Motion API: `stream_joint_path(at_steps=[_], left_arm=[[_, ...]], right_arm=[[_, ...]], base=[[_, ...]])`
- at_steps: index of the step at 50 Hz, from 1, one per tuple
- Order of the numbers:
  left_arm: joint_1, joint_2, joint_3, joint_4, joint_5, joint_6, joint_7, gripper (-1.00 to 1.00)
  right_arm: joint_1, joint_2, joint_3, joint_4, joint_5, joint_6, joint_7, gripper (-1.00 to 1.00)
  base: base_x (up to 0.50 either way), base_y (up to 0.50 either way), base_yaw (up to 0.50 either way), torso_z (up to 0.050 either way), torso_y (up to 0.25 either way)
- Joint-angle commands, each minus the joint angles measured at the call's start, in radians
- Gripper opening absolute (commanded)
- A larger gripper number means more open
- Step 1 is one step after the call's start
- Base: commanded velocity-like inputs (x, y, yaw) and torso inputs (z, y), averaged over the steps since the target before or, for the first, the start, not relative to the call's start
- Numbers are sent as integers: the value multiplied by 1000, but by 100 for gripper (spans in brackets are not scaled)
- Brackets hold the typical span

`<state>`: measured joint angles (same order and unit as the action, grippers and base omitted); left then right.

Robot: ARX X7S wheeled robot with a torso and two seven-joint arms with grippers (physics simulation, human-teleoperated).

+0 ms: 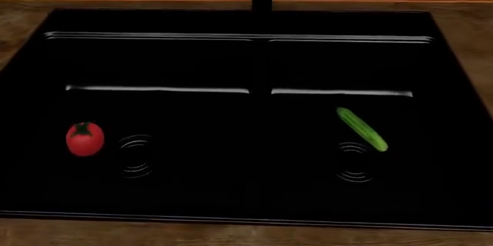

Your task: Pick the vegetables from the sink and place them on the cutting board.

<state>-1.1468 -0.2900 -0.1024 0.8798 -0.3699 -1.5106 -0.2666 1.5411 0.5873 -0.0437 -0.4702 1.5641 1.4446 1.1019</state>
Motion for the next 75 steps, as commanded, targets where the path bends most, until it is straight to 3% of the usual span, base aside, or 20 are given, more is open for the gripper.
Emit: stream_joint_path(at_steps=[1,27,29,32,48,52,56,59,60,63,65,69,75], left_arm=[[-16,-4,-5,4,-15,-19,-11,100],[2,-22,2,-2,-36,21,-49,100],[12,-24,-10,9,-34,37,-51,100],[46,10,-132,43,-15,62,-70,100],[56,16,-152,43,-34,54,-71,100],[30,-32,-97,44,-50,38,-54,100],[-68,-100,-82,30,-101,-42,-5,100],[-95,-162,-82,-27,-224,-59,-13,100],[-102,-209,-87,-73,-373,-60,-88,100],[-161,-365,-78,-258,-823,-58,-460,100],[-184,-441,-30,-302,-1105,-54,-520,100],[-253,-545,99,-352,-1281,-50,-518,100],[-268,-690,199,-389,-1459,-28,-554,100]], right_arm=[[3,17,-18,-2,15,-17,9,100],[-32,33,-27,16,66,-69,55,100],[-22,35,-33,6,66,-69,48,100],[-21,36,-26,2,58,-80,34,100],[-29,52,-35,15,91,-100,83,100],[112,53,-93,114,64,-48,28,100],[228,79,-156,210,-6,9,-120,100],[275,93,-206,257,-54,34,-210,100],[279,95,-214,273,-36,48,-214,100],[287,121,-286,339,124,114,-162,100],[310,160,-364,360,205,119,-161,100],[404,230,-545,418,315,121,-223,100],[470,295,-728,409,359,117,-364,100]], base=[[500,39,0,0,0],[481,22,0,0,1],[0,0,0,0,6],[333,0,0,0,0],[31,0,0,0,-194],[-3,0,0,0,-95],[0,0,0,0,0],[0,0,0,0,0],[0,0,0,0,0],[0,0,0,0,0],[0,0,0,0,0],[0,0,0,0,0],[0,0,0,0,0]])
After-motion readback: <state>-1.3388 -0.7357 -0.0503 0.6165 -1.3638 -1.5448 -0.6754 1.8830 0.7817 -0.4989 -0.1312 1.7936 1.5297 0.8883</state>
